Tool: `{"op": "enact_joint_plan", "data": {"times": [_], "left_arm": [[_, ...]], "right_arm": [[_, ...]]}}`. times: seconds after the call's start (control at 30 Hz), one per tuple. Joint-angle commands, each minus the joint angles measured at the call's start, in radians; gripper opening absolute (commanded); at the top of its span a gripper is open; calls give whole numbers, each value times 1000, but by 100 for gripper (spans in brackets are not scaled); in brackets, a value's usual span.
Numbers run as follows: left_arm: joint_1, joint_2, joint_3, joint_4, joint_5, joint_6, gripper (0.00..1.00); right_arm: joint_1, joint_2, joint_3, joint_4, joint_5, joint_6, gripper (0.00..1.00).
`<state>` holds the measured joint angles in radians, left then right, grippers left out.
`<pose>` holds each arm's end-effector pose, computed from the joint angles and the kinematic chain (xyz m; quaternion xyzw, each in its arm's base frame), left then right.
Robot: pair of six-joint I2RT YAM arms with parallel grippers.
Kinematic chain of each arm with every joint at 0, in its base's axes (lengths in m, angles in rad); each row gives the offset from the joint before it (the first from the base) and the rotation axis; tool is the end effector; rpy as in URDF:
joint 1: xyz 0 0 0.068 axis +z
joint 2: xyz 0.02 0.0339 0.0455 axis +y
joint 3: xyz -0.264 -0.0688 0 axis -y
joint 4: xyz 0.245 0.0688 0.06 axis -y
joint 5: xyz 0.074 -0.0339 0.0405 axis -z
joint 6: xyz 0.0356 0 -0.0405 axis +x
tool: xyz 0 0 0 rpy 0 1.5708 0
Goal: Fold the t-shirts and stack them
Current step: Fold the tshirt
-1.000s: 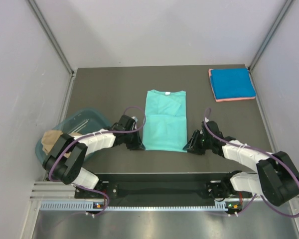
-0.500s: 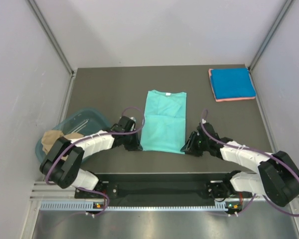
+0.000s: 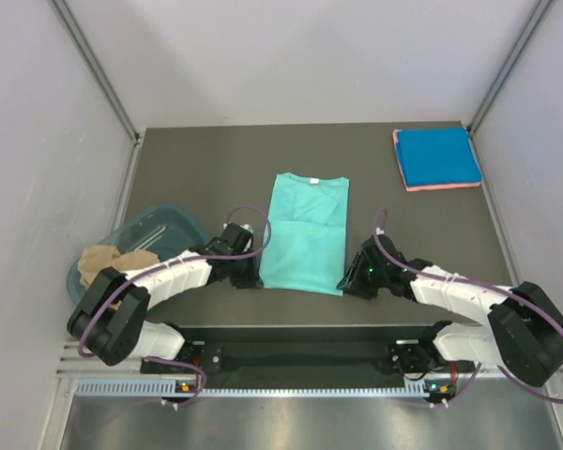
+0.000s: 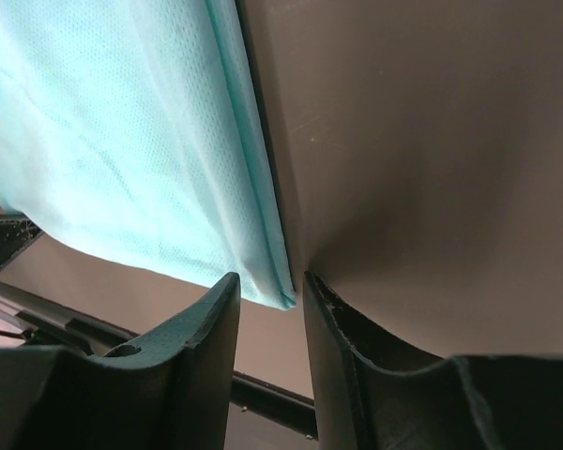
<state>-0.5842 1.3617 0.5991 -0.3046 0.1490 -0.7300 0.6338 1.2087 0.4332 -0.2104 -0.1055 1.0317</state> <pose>0.1944 -0.1348 0.1502 -0.0518 0.9646 -0.2088 0.1527 0.1620 0.1237 0.1405 0.1741 0.9404 0.2470 0.1564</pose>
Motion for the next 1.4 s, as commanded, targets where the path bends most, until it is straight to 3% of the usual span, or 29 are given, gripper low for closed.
{"op": "enact_joint_plan", "data": {"times": [0.0, 0.37, 0.47, 0.6, 1.37], "left_arm": [[-11, -15, -28, -34, -14, 17, 0], [-19, -38, -36, -33, -12, 14, 0], [-19, -45, -38, -34, -11, 12, 0], [-20, -58, -39, -34, -5, 6, 0], [-68, -288, -13, -117, 90, -112, 0]], "right_arm": [[40, 49, -59, -207, 84, 16, 35], [73, 35, -90, -201, 99, 62, 31], [73, 35, -87, -199, 133, 53, 25], [75, 28, -85, -199, 141, 41, 0], [173, -327, -25, -391, 259, -12, 0]]}}
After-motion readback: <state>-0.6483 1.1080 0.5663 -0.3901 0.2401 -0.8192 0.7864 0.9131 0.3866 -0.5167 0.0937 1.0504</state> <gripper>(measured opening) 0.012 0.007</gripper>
